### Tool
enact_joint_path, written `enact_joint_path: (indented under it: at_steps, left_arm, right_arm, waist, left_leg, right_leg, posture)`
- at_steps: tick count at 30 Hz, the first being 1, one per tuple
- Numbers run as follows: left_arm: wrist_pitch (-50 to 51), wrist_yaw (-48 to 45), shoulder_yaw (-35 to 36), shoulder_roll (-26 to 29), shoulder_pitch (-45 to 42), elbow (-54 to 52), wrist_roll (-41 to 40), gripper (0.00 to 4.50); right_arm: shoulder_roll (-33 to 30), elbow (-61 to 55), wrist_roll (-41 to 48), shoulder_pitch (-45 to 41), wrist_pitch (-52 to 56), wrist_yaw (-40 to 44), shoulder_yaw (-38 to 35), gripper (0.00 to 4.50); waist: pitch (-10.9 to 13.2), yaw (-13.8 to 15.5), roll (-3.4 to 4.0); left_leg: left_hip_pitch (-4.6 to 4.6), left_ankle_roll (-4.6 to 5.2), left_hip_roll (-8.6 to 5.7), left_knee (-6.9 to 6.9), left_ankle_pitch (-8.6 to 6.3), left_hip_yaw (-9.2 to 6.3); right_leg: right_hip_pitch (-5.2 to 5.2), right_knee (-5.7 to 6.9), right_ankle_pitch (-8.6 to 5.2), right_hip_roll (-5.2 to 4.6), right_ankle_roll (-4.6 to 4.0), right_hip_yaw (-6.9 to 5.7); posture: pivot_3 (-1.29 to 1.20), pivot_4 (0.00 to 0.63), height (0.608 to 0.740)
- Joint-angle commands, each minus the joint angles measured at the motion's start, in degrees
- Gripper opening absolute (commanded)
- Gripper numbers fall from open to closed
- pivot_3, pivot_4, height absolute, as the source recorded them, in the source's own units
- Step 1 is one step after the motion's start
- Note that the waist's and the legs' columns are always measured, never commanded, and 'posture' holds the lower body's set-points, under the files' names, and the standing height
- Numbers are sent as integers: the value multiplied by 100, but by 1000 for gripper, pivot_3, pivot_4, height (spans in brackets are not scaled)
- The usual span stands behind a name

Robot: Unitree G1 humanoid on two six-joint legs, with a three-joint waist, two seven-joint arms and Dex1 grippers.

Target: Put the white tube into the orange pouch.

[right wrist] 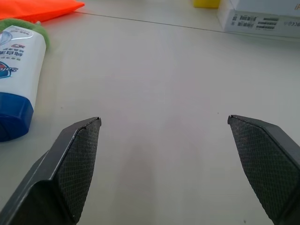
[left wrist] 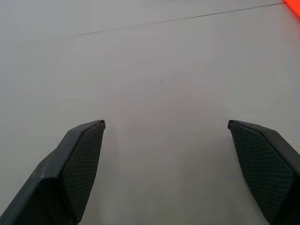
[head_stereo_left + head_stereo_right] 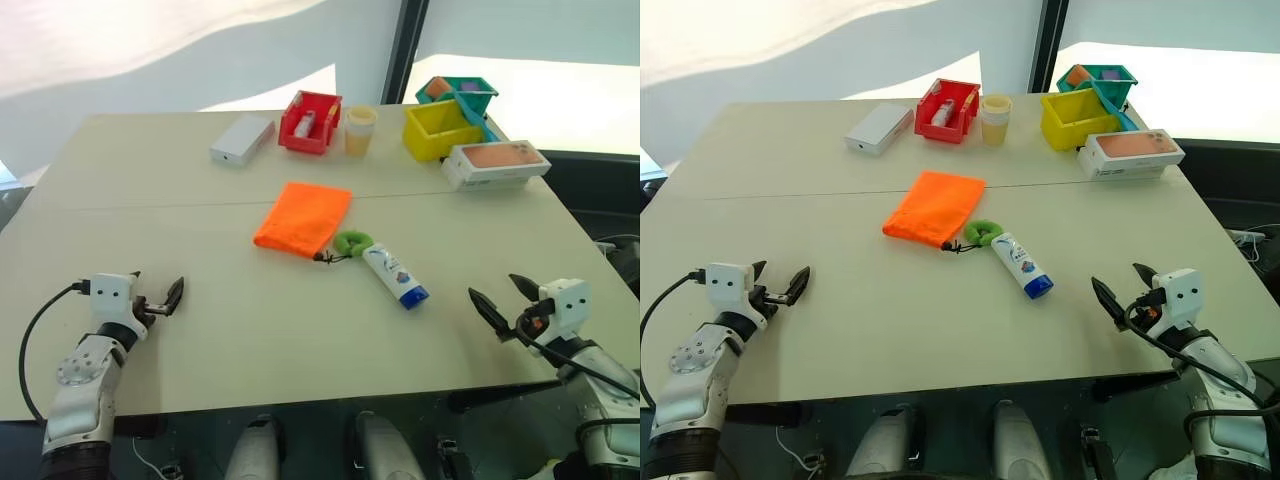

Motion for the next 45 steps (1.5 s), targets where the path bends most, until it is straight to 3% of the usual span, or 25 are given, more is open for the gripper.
enact_joint_path:
  at_steps: [1,12,19,28,35,45]
  left_arm:
    - [-65,34,11,17,-70,-113,39,4474]
    - [33,-43,-456,-271,-538,-412,33,4474]
    - [-334,-416,-1260,85,-1025,-487,760,4474]
    - [-1579,-462,-2294,186,-2311,1089,1988,4474]
    - [-2145,-487,-2590,197,-2926,1961,2375,4474]
    - [-2537,27,-2770,-119,-3767,3466,2795,4474]
  right_arm:
    - [17,-50,-2,-36,-138,-1,-41,4500]
    - [88,-548,11,-73,-40,-66,250,4500]
    - [146,-1770,295,-161,508,-164,681,4500]
    - [238,-2978,3,-375,1062,-149,2171,4500]
    - [456,-3106,-77,-500,1108,-314,2532,4500]
    - [517,-2874,-256,-398,802,-308,2498,4500]
  waist:
    - [0,0,0]
    - [0,12,-1]
    - [0,-3,0]
    - [0,18,-2]
    - [1,15,-3]
    - [1,19,-5]
  left_leg:
    - [0,0,0,0,0,0]
    - [-2,0,-4,3,0,-1]
    - [-2,0,-4,4,0,-3]
    - [-8,1,-6,8,1,-5]
    - [-8,1,-5,6,1,-10]
    - [-9,2,-8,12,1,-10]
  right_leg:
    - [0,0,0,0,0,0]
    - [1,1,1,2,1,0]
    - [1,3,1,9,1,0]
    - [1,1,1,7,1,-3]
    - [-1,5,1,12,4,-7]
    - [2,6,2,11,9,-8]
  posture:
    - [0,150,740]
    - [0,150,740]
    - [0,150,740]
    - [0,150,740]
    - [0,150,740]
    - [0,150,740]
